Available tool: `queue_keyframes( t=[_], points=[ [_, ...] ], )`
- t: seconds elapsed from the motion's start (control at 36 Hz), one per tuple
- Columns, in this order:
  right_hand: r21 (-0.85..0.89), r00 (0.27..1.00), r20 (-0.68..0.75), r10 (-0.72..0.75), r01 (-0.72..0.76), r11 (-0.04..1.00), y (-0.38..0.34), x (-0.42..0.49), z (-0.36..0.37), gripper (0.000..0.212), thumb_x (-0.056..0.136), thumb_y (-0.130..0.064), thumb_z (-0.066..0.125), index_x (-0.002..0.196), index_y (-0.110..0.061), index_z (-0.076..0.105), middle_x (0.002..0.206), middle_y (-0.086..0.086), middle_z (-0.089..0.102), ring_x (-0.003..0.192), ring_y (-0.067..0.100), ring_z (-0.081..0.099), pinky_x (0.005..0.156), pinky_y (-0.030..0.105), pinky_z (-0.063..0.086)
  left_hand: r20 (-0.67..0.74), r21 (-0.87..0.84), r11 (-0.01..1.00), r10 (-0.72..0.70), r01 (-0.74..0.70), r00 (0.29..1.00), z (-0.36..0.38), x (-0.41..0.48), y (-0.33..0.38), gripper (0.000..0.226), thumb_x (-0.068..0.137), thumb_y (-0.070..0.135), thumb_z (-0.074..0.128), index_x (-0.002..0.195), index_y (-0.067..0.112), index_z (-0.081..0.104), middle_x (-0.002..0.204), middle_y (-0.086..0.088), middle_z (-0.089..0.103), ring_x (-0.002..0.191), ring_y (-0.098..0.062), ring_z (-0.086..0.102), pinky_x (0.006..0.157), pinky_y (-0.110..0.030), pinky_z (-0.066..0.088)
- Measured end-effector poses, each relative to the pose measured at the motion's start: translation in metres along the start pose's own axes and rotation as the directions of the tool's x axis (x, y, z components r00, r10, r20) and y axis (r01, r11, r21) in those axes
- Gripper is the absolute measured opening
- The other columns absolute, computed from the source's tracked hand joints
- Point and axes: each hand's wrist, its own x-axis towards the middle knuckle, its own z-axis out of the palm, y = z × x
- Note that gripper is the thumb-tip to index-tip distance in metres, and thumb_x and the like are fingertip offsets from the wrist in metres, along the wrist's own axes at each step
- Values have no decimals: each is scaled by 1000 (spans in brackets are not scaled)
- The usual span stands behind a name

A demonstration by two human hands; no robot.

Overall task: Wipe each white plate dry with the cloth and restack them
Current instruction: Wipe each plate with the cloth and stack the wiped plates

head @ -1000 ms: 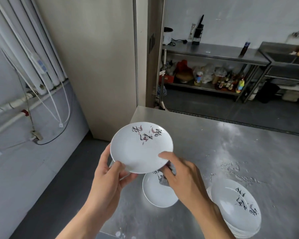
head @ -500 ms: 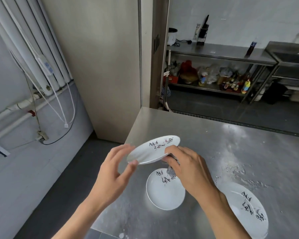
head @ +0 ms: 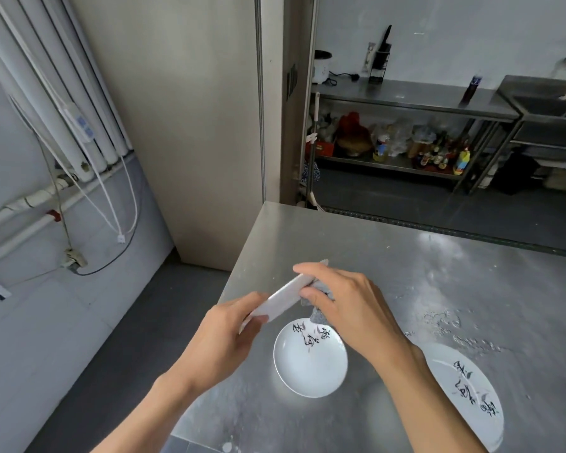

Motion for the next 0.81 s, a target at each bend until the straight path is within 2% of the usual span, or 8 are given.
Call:
queue_keyframes(
  t=[0.11, 0.25, 0.33, 0.42, 0.56, 0.61, 0.69, 0.81],
  points=[
    [122, 984, -130, 120, -104, 987, 12, 1, 3, 40, 96, -38, 63, 134, -48, 52, 97, -16, 70, 88, 10, 64, 77, 30, 53, 36, -401, 908, -118, 122, 992, 6, -3, 5, 24, 106, 13, 60, 124, 25, 69, 110, -1, 75, 102, -21, 73, 84, -30, 59],
    [380, 888, -311, 339, -211, 901, 13, -5, 17, 18, 100, -32, 58, 116, -38, 59, 109, -20, 65, 102, -7, 58, 80, 3, 39, 115, -765, 580, -305, 280, 945, 16, -10, 7, 34, 98, 24, 67, 131, 29, 68, 120, -13, 76, 111, -36, 73, 90, -49, 63],
    [515, 851, -256, 459, -282, 810, 6, -8, 27, 12, 101, -34, 55, 111, -41, 56, 120, -10, 52, 105, -9, 54, 84, 7, 41, 158, -857, 401, -395, 324, 905, 22, -12, 11, 35, 93, 26, 71, 127, 31, 70, 121, -17, 75, 109, -37, 74, 87, -44, 63],
    [609, 849, -99, 520, -361, 706, -2, -7, 32, 29, 98, -30, 60, 125, -36, 51, 124, -13, 37, 102, -24, 47, 78, -5, 33, 199, -889, 304, -417, 343, 887, 26, -12, 16, 36, 90, 27, 73, 126, 29, 72, 122, -21, 73, 107, -37, 74, 95, -53, 61],
    [425, 932, 21, 362, -336, 840, -8, -10, 36, 78, 86, -11, 68, 151, -33, 31, 137, -17, 22, 113, -32, 32, 88, -9, 23, 185, -906, 264, -455, 330, 871, 27, -12, 25, 28, 94, 18, 72, 122, 25, 73, 120, -24, 73, 102, -38, 74, 100, -58, 57],
    [389, 953, 12, 303, -284, 877, -11, -8, 35, 74, 90, -13, 69, 153, -31, 35, 145, -15, 30, 120, -24, 34, 99, -4, 25, 163, -909, 274, -461, 315, 872, 26, -11, 26, 29, 93, 18, 69, 121, 24, 72, 119, -24, 74, 103, -39, 74, 96, -55, 60],
    [340, 982, 3, 187, -177, 924, -13, -9, 33, 66, 94, -14, 68, 151, -35, 42, 144, -18, 44, 131, -4, 44, 111, 19, 37, 136, -913, 287, -457, 291, 879, 23, -11, 29, 27, 93, 18, 69, 119, 24, 73, 116, -23, 75, 101, -38, 75, 84, -45, 65],
    [307, 1000, 26, 12, -19, 951, -13, -17, 33, 59, 90, -13, 73, 140, -36, 53, 137, -21, 54, 126, -4, 51, 107, 20, 41, 125, -913, 286, -479, 290, 869, 21, -13, 28, 28, 93, 17, 68, 120, 21, 73, 115, -23, 75, 98, -36, 76, 78, -37, 63]
  ],
)
